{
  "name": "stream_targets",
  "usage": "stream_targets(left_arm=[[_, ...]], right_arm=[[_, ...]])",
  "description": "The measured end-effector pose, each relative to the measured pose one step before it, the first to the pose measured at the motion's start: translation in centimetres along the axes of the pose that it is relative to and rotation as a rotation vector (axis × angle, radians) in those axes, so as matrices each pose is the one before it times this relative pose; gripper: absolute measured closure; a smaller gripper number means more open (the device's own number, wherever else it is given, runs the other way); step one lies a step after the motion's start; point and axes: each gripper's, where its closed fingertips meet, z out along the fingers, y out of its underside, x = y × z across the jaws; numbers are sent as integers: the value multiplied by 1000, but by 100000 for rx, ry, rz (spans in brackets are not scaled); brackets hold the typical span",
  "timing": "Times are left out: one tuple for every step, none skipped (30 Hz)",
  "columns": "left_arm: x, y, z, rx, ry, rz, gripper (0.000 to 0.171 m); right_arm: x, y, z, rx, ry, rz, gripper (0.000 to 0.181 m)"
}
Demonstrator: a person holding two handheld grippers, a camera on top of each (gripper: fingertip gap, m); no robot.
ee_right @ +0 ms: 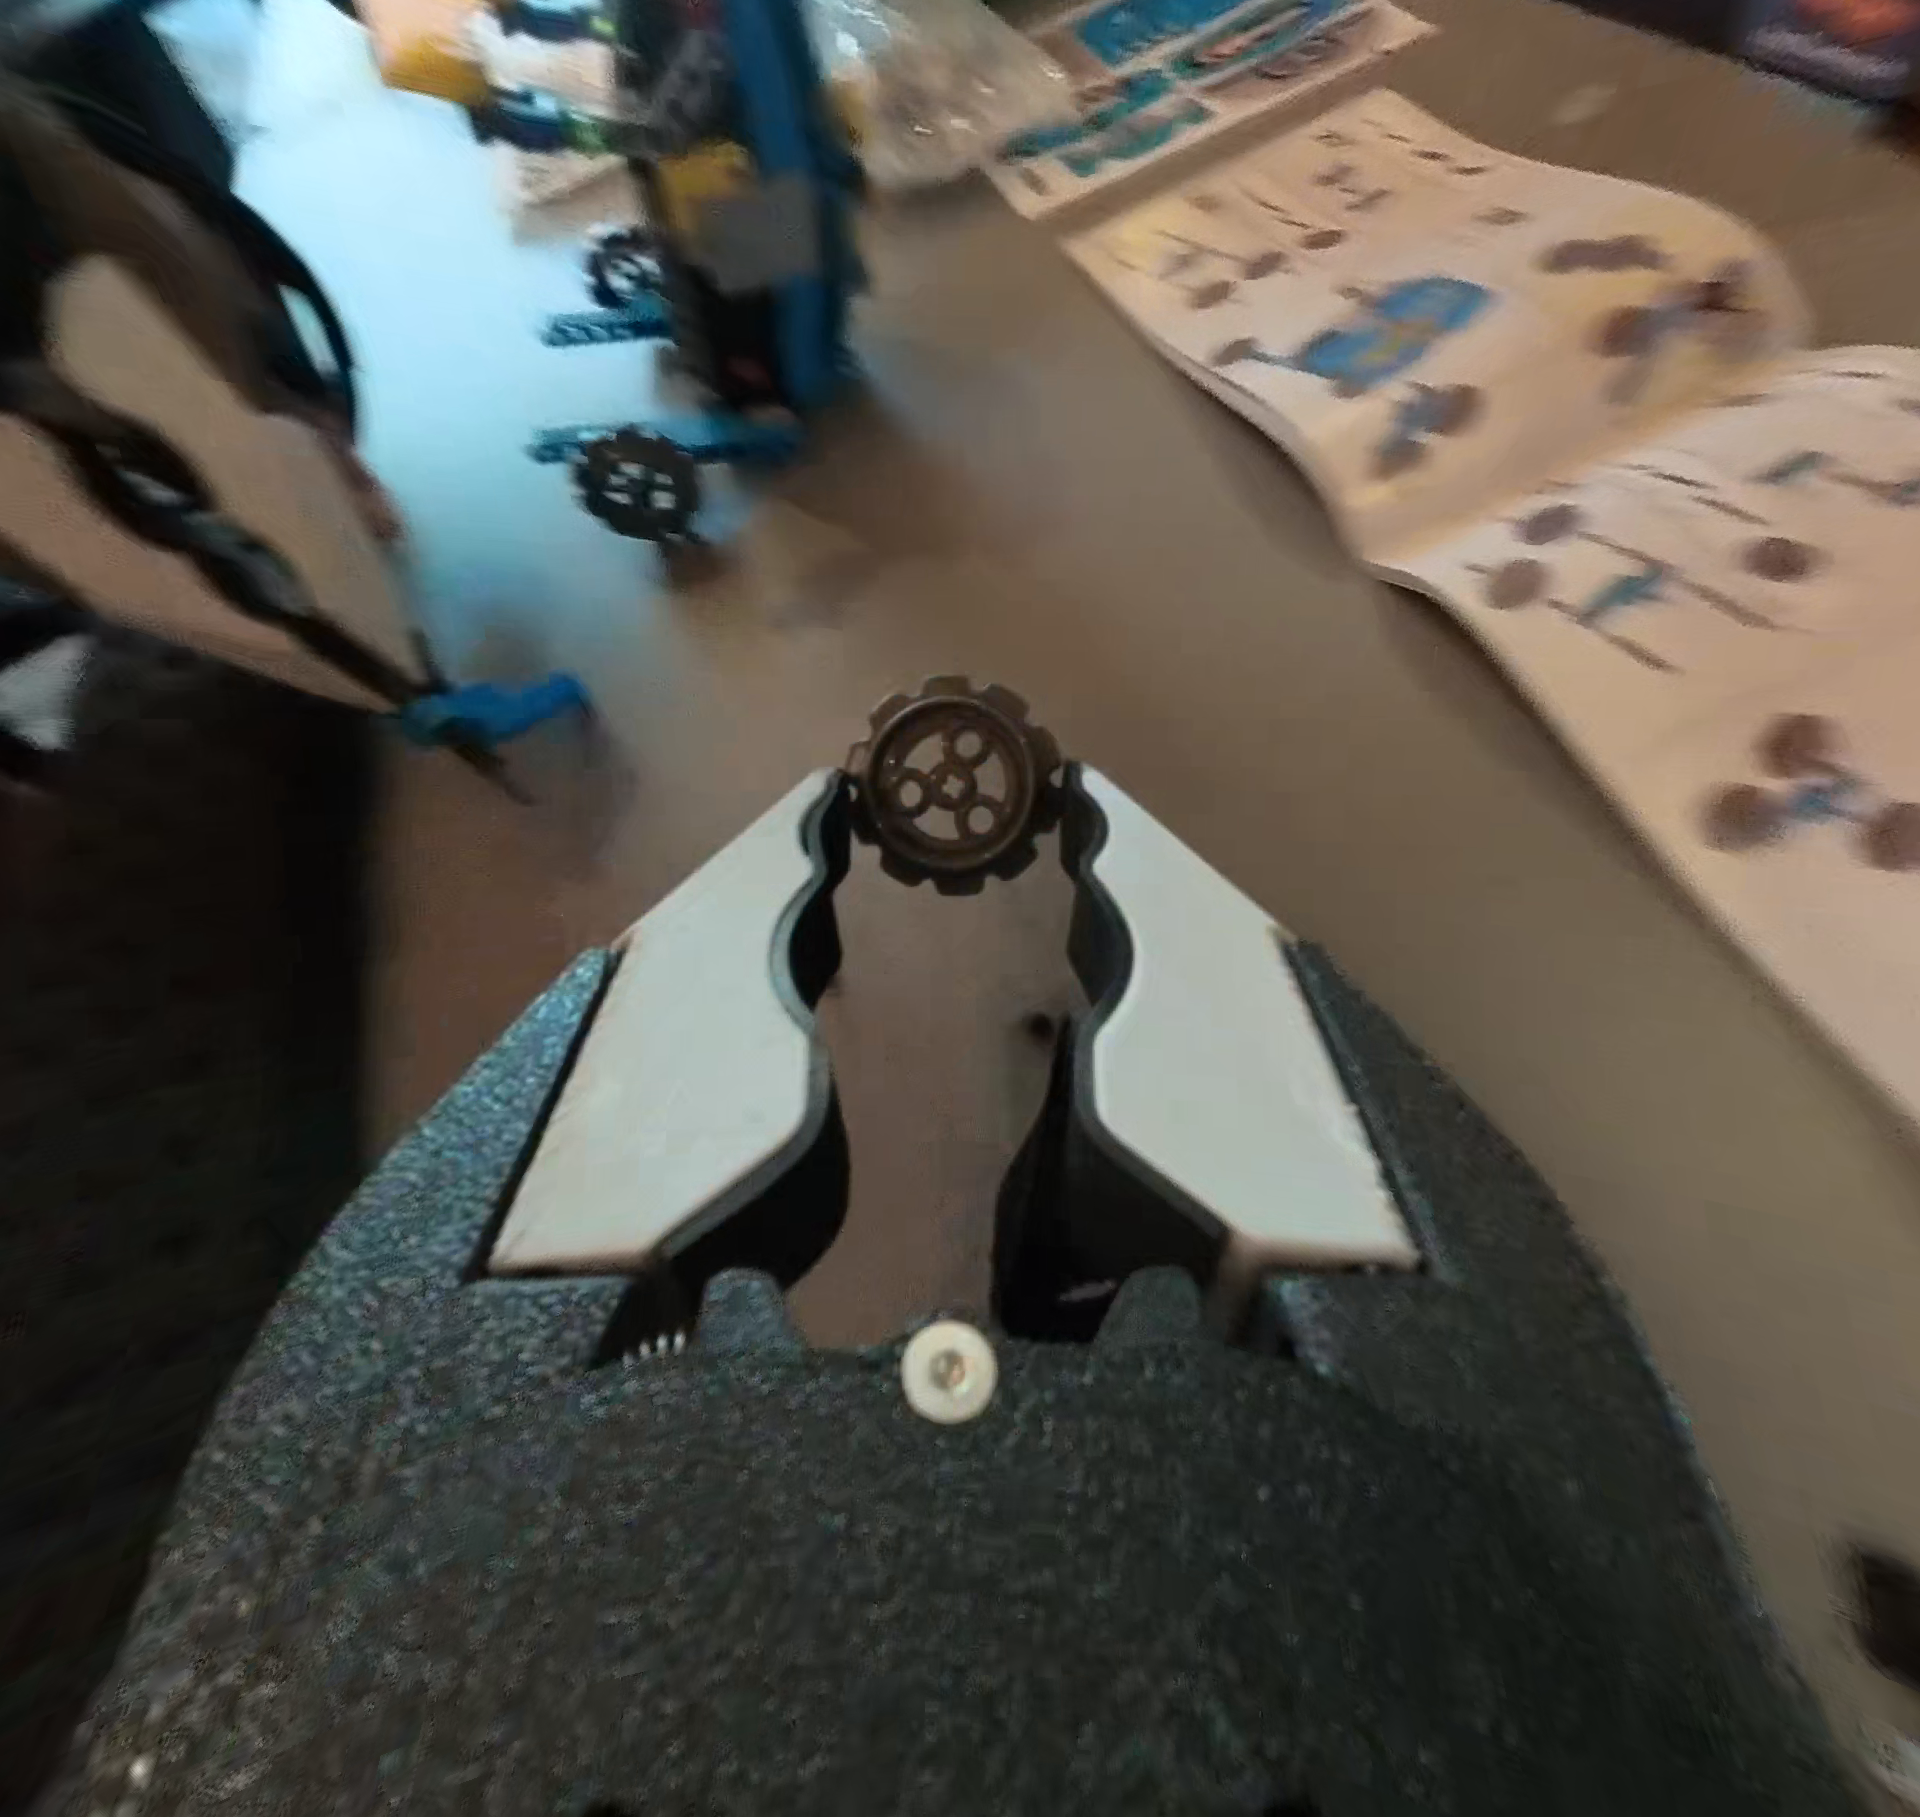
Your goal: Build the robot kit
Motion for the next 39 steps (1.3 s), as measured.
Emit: stream_targets(left_arm=[[285,65,24,-128,-15,3678,168],[270,-53,16,1158,1114,-420,168],[335,151,112,-480,1995,-1382,168],[171,202,136,-1204,648,-16,168],[157,150,125,-1204,290,663,168],[238,132,121,-1489,958,-47,168],[267,199,153,-1973,1239,-594,167],[186,309,180,-2562,498,-205,166],[46,368,189,-2595,-609,211,163],[149,343,207,-2161,49,2,162],[192,301,192,-1774,552,-604,160],[3,219,157,-1300,-461,-923,158],[-168,82,61,-744,-1534,-838,156],[-184,10,-37,-525,-1662,-712,154],[-109,-134,-106,60,-1095,-1237,151],[-44,-351,-135,1379,-742,-2283,150],[78,-489,-95,2140,-68,-3128,150],[139,-400,3,1331,-144,-3895,150],[-1,-171,155,-461,-1522,-4768,150],[-105,-8,241,-1507,-2594,-5421,149],[-165,-4,249,-1152,-3210,-5640,147],[-136,-70,215,-364,-2982,-5264,144],[-76,-80,182,-118,-2173,-4877,144],[-17,-69,141,-136,-1431,-4009,144],[-159,17,133,-451,-2011,-2158,145],[-286,105,107,-786,-2649,-349,147],[-162,50,67,-378,-1553,154,151],[-35,59,30,-282,-170,-123,160],[-67,152,71,-797,-81,-340,165],[-129,209,94,-1173,-266,-262,165],[50,68,36,-580,784,804,166],[126,-33,-28,-8,1283,2307,166],[5,-70,-57,501,1224,2439,166],[-25,-184,-136,1686,2570,1195,166],[19,-403,-254,3215,4541,-1092,166],[51,-703,-406,4901,5827,-3177,166],[26,-1013,-567,6688,5921,-4563,166],[210,-1271,-694,8174,6743,-4503,166],[424,-1296,-688,8396,7351,-4351,166]], right_arm=[[480,-99,-156,391,3484,-859,140],[63,-289,-76,1526,1003,88,141],[-117,-277,3,1618,195,230,140],[-196,-95,80,684,-199,125,141],[-283,59,164,-292,-679,-407,141],[-249,76,176,-475,-407,-812,141],[-188,16,130,-379,-151,-823,141],[-154,41,104,-488,-240,-668,141],[-156,65,88,-522,-488,-310,141],[-117,41,52,-167,-464,22,140],[-127,-44,8,248,-526,94,140],[-126,-92,-31,346,-583,181,140],[-112,-118,-59,432,-499,88,140],[-76,-141,-89,526,-211,-97,140],[-21,-122,-117,466,89,-140,141],[29,-103,-119,461,241,-100,140],[25,-94,-96,438,184,7,141],[55,-93,-88,530,213,265,140],[65,-52,-58,413,64,675,141],[19,-17,-11,343,-329,710,140],[-13,-25,-7,358,-400,423,140],[-32,-27,15,158,-233,175,140],[-52,-16,6,-20,-137,-99,140],[-94,12,36,-243,-173,-218,140],[-99,-1,27,-246,-81,-315,140],[-135,-28,33,-58,-151,-472,140],[-124,-14,50,-107,-168,-363,140],[-125,13,52,-211,-291,-223,140],[-125,12,45,-27,-500,-10,140],[-155,-50,19,491,-907,438,140],[-312,-166,6,1250,-2279,1108,140],[-736,-289,-25,2171,-5322,1794,140],[-1149,-333,4,2624,-8127,1913,141],[-1515,-290,68,2429,-10673,2332,141],[-1411,-218,158,2227,-10577,3443,141],[-1111,-14,240,1281,-9029,4059,141],[-685,141,286,510,-6745,4290,141],[-315,201,318,304,-4419,4050,140],[-53,87,317,871,-2584,3291,141]])
